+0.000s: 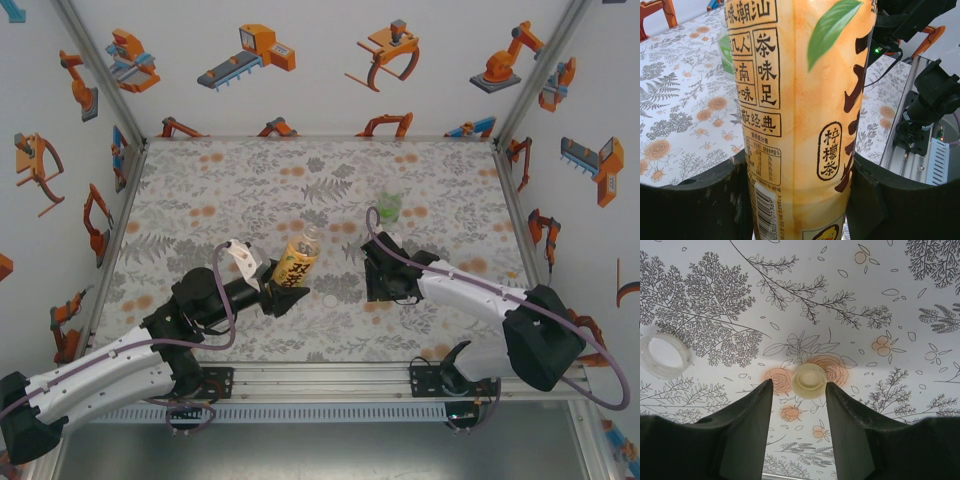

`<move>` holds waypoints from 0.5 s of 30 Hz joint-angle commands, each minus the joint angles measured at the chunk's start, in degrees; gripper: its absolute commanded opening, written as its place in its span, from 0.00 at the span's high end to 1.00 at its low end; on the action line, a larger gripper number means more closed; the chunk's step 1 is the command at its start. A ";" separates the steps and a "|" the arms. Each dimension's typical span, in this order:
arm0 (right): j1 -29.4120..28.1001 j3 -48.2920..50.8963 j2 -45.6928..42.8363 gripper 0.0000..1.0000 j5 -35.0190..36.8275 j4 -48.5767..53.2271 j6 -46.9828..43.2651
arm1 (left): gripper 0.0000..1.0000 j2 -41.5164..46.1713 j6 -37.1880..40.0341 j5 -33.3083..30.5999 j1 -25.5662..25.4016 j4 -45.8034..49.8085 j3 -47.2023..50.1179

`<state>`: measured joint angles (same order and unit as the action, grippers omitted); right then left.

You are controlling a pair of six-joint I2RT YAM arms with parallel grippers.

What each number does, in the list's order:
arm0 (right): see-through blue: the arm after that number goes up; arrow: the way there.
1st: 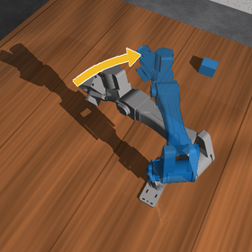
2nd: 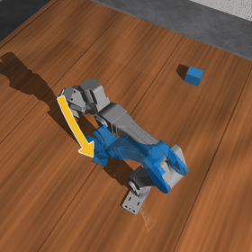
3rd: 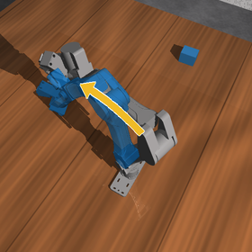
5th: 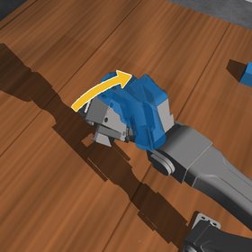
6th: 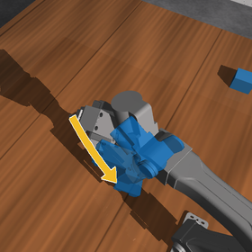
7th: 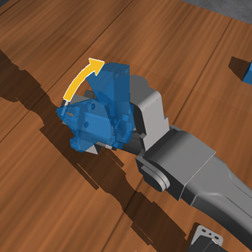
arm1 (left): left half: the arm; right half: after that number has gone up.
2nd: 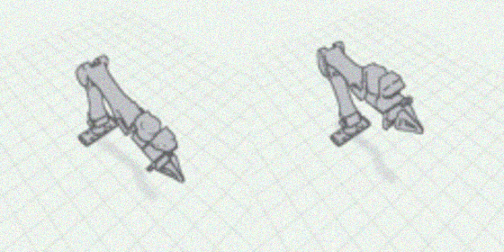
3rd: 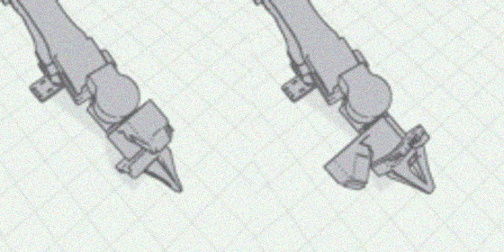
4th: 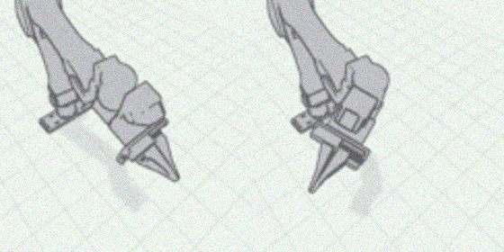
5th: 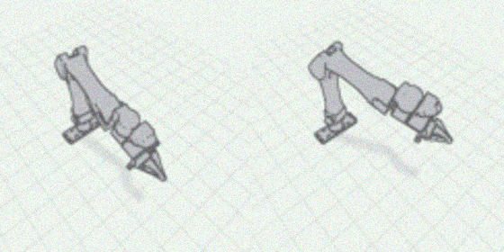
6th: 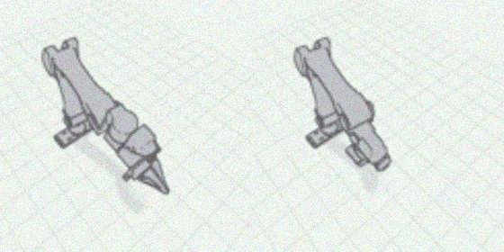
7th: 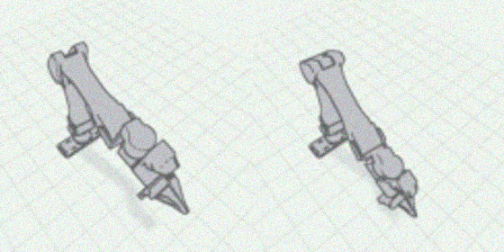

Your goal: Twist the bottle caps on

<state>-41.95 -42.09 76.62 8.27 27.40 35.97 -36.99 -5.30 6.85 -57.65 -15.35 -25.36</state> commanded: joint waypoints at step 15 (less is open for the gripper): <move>0.29 -0.72 3.44 0.54 -0.50 -0.24 -1.13 | 1.00 0.61 -0.69 0.31 0.34 -0.90 -0.54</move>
<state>-41.95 -42.09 79.48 8.12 27.55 35.92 -36.97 -5.32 6.85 -57.65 -15.35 -25.36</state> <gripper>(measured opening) 0.460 0.555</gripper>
